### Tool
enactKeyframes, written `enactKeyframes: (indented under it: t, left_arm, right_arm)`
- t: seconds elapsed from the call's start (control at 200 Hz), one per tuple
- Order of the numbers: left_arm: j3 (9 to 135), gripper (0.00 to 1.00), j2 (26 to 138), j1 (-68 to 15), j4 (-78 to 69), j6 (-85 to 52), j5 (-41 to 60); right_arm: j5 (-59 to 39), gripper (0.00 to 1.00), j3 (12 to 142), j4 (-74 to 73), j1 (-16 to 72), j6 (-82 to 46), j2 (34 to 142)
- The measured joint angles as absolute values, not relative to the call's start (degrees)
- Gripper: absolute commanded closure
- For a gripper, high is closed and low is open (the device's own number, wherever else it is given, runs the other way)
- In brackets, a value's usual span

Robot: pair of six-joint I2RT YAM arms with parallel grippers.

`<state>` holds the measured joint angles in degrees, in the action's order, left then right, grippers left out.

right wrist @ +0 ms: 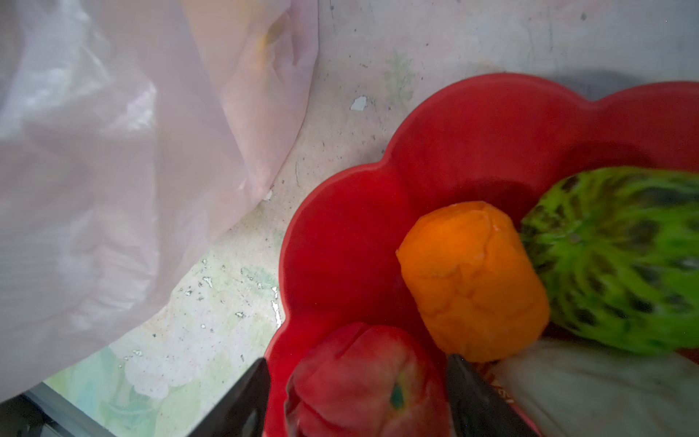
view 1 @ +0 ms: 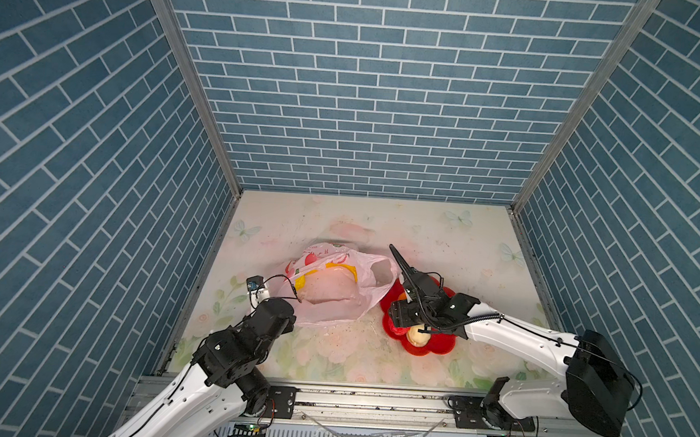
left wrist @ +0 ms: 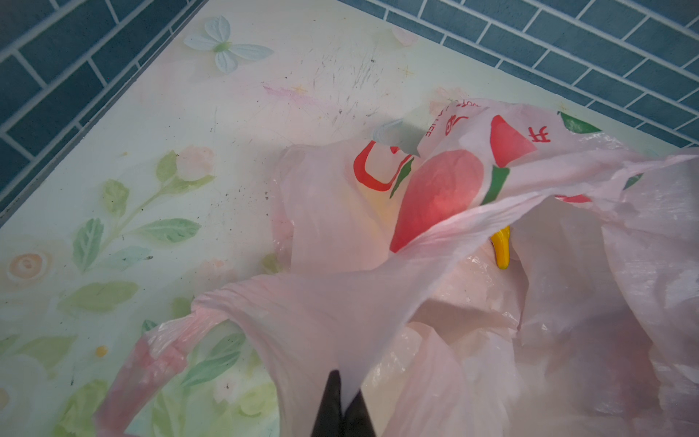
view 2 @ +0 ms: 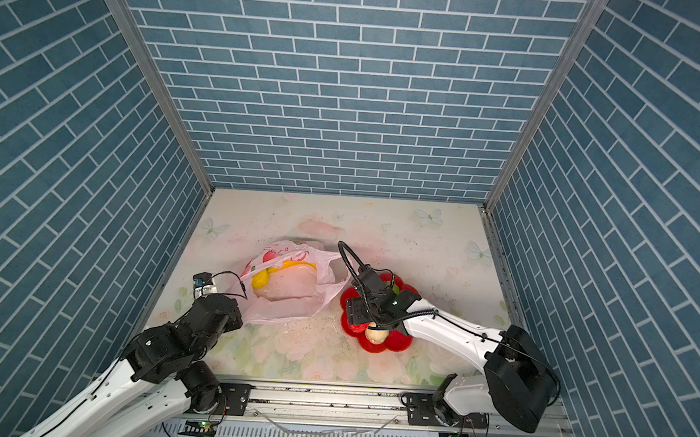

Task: Take the fake fruits out of the plastic bag
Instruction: 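Lower the red apple onto the red plate and open the right gripper, then raise the open right gripper and move it back into the bag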

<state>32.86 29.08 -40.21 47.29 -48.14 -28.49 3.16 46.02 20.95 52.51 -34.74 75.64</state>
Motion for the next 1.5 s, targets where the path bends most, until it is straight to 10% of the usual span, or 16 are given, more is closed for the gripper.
enactKeyframes:
  t: [0.7, 1.5]
  left_arm:
    - [31.8, 1.00, 28.8, -40.2, 47.3, -44.2, -24.1]
    - [31.0, 1.00, 26.5, -40.2, 49.6, -46.0, -26.9]
  right_arm:
    - [8.9, 0.46, 60.4, 34.4, 53.9, -29.2, 67.2]
    - [-2.5, 0.58, 81.9, 12.8, 64.0, -28.0, 107.0]
